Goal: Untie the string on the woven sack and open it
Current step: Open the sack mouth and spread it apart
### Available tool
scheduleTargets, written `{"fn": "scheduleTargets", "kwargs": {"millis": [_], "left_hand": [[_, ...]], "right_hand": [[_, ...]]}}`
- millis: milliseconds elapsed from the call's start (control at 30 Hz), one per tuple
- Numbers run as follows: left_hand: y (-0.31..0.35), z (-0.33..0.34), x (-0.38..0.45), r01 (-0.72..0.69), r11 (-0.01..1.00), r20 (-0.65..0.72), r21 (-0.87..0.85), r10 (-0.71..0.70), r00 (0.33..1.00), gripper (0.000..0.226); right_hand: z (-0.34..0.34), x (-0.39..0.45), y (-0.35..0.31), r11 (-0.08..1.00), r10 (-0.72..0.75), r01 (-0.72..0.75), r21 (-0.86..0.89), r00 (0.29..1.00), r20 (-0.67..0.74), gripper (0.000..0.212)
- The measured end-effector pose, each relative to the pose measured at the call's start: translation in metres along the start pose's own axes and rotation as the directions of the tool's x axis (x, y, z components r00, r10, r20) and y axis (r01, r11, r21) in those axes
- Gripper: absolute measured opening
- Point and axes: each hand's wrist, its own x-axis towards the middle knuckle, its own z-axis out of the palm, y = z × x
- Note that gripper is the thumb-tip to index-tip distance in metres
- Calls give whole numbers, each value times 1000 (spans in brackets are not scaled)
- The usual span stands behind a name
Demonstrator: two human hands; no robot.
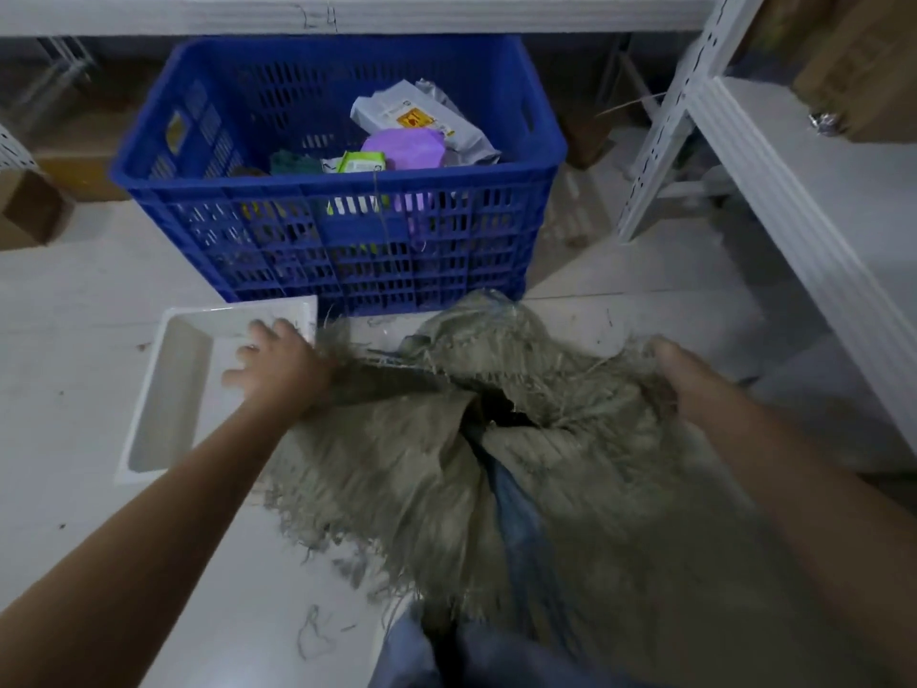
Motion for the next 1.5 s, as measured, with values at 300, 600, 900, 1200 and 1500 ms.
{"fn": "scheduleTargets", "kwargs": {"millis": [300, 600, 900, 1200, 1500], "left_hand": [[23, 65, -20, -590, 803, 276, 84, 551, 788, 41], [-9, 99, -21, -600, 800, 274, -30, 583, 764, 97], [18, 55, 14, -313, 843, 358, -438, 482, 800, 29], [53, 47, 25, 189, 725, 560, -662, 311, 768, 30], [79, 62, 21, 430, 722, 650, -542, 35, 759, 27]], "right_hand": [[97, -105, 73, -175, -608, 739, -651, 439, 661, 108], [113, -53, 49, 579, -376, 694, -428, 693, 615, 13], [47, -9, -12, 975, -41, -76, 208, 861, 508, 14], [64, 40, 0, 863, -141, 84, -497, 987, -78, 41], [128, -65, 79, -16, -774, 513, -858, 537, 336, 73]]}}
